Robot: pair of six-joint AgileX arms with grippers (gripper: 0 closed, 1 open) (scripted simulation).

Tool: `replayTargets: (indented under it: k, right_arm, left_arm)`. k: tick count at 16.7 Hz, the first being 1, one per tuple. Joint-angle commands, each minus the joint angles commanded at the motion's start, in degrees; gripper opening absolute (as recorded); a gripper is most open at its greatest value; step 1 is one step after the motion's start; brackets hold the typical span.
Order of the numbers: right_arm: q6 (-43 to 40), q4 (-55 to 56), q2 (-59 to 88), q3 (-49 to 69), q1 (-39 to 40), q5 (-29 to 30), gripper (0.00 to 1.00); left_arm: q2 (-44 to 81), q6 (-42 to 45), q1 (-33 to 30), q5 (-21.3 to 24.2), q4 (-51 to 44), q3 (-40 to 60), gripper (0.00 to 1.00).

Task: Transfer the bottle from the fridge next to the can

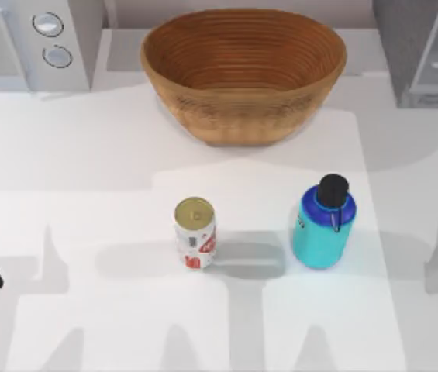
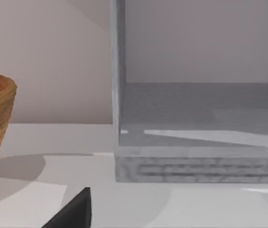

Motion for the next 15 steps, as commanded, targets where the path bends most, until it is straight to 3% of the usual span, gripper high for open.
replayTargets:
  k: [9, 15]
  right_arm:
    - [-0.1, -3.0, -3.0, 1.3, -0.8, -0.5, 1.00]
    - [0.0, -23.1, -15.4, 11.6, -0.8, -0.5, 1.00]
  left_arm:
    - [0.0, 0.0, 0.0, 0.0, 0.0, 0.0, 1.00]
    - [0.0, 0.0, 0.0, 0.0, 0.0, 0.0, 1.00]
